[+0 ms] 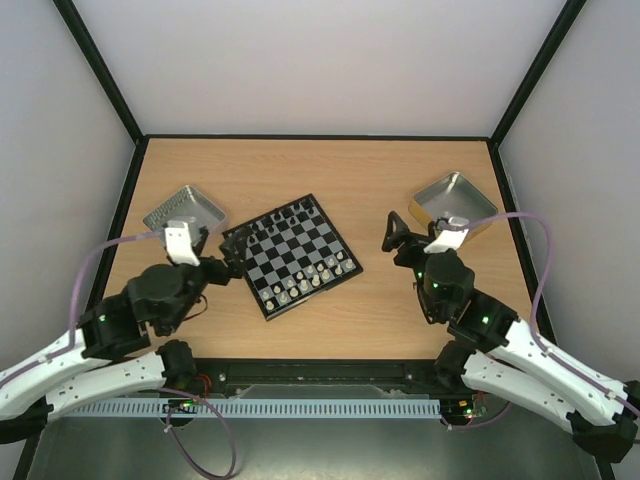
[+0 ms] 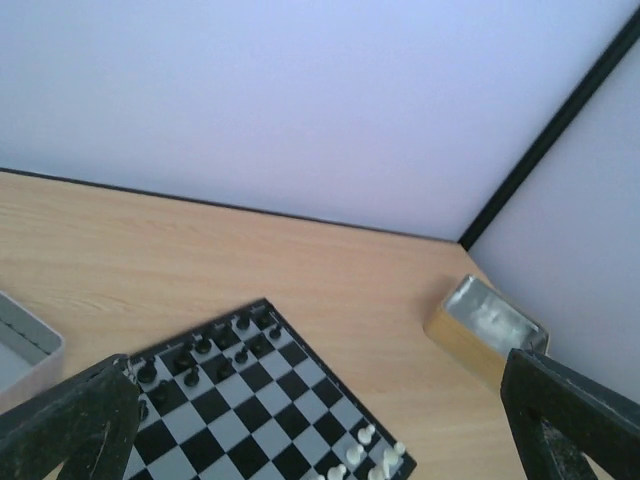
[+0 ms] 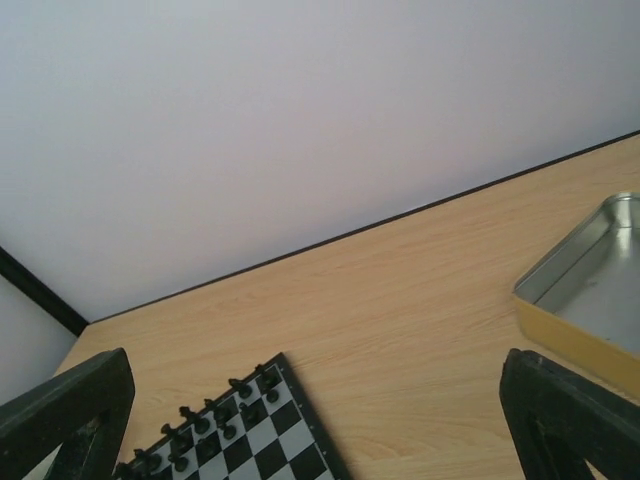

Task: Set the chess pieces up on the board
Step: Reset both arms

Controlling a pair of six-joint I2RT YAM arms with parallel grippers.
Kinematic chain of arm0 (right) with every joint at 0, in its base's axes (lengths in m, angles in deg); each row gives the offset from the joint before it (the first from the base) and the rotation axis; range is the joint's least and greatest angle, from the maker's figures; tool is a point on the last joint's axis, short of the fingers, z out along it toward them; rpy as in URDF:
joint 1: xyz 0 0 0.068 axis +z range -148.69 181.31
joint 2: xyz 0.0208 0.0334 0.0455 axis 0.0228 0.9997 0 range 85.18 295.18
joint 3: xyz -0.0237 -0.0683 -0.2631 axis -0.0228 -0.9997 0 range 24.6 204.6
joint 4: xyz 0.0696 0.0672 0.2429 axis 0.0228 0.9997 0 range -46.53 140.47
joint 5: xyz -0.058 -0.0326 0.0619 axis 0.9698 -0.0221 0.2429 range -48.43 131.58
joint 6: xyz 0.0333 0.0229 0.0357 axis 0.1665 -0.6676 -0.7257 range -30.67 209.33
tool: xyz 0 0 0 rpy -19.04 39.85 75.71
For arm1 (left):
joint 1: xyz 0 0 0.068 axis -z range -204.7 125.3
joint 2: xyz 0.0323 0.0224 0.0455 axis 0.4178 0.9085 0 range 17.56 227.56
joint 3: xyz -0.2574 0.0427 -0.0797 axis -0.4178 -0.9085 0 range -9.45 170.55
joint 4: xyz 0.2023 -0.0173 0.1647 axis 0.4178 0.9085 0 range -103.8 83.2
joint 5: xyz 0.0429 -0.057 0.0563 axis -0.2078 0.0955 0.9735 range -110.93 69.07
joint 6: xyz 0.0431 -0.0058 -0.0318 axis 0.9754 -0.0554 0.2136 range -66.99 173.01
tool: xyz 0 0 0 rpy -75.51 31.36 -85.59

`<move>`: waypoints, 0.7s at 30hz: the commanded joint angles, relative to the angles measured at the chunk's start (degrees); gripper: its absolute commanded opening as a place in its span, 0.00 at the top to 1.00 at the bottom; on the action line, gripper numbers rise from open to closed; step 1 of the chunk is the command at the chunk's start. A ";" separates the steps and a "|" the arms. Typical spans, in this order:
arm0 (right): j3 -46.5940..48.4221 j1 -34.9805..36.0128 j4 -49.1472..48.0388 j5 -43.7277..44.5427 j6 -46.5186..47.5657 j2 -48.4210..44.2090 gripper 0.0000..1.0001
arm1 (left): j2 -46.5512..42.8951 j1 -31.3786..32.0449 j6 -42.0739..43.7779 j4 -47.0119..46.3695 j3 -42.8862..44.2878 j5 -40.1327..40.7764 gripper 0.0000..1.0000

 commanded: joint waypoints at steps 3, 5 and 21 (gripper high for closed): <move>1.21 0.03 7.66 7.20 0.82 -4.97 0.02 | -5.69 0.11 -0.23 8.52 3.23 9.81 0.00; 1.84 0.05 8.92 8.92 1.26 -6.42 0.02 | -6.99 0.10 -1.02 10.63 3.94 11.68 0.00; 1.82 0.07 10.41 18.10 2.56 -16.54 0.02 | -14.52 0.10 -2.85 17.60 7.22 16.23 0.00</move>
